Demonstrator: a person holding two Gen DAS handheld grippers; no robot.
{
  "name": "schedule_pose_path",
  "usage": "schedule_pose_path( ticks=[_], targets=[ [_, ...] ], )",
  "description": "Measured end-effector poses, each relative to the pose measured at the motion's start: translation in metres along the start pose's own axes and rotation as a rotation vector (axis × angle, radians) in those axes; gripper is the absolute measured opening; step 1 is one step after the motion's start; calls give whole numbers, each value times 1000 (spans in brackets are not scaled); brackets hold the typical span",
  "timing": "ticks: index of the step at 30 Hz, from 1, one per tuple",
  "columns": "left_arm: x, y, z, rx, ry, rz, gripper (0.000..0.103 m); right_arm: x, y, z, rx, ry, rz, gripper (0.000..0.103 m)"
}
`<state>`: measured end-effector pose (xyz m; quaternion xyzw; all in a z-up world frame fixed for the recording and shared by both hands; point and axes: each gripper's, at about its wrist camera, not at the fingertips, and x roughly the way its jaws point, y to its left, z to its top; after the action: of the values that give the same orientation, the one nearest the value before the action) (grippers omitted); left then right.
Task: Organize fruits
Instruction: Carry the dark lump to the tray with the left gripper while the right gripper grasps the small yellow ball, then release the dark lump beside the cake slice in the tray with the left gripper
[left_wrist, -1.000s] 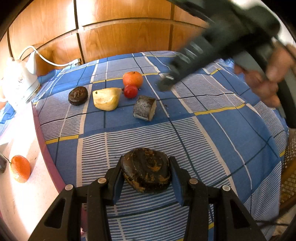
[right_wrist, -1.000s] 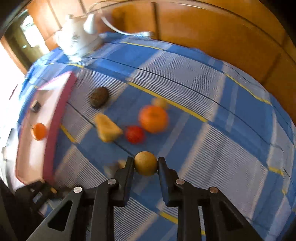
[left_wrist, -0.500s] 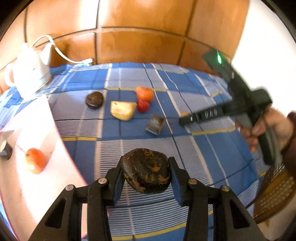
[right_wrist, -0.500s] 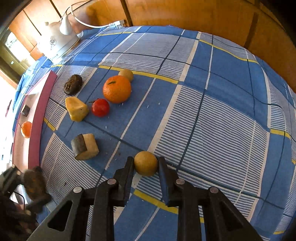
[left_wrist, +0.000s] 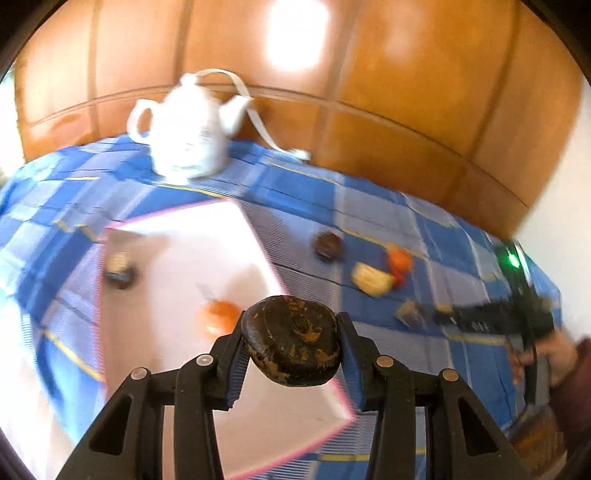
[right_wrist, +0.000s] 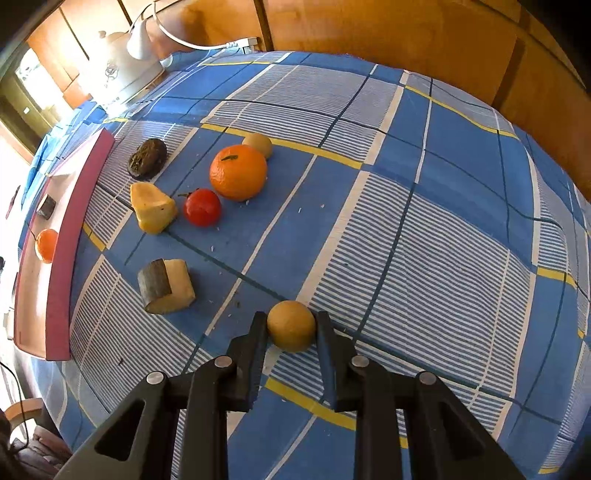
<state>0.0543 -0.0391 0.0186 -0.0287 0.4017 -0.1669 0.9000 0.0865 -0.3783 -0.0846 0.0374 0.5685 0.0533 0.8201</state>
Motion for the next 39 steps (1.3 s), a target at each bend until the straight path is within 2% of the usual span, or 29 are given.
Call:
schedule_pose_path(
  ticks=[4, 8, 17, 24, 25, 27, 30, 34, 36, 39],
  targets=[
    [-8, 26, 10, -45, -52, 102, 44, 0, 6, -2, -27, -7, -20, 27],
    [-3, 47, 16, -64, -66, 170, 44, 0, 9, -3, -42, -14, -34, 27],
    [40, 92, 35, -144, -2, 209, 45, 1, 18, -6, -66, -24, -58, 27],
    [83, 110, 52, -131, 28, 279, 45, 1, 26, -7, -77, -25, -68, 27],
    [87, 111, 54, -130, 27, 277, 46, 1, 27, -7, -79, -25, -68, 27],
    [89, 110, 57, -123, 13, 287, 63, 1, 29, -7, -80, -25, -68, 27],
    [83, 101, 60, -105, -19, 302, 65, 1, 29, -7, -77, -26, -66, 27],
    [54, 83, 59, -103, -77, 348, 66, 2, 29, -6, -78, -26, -68, 27],
    [40, 76, 57, -105, -115, 365, 76, 2, 29, -5, -75, -25, -66, 28],
    [14, 64, 49, -98, -186, 377, 85, 2, 28, -5, -79, -27, -68, 28]
  ],
)
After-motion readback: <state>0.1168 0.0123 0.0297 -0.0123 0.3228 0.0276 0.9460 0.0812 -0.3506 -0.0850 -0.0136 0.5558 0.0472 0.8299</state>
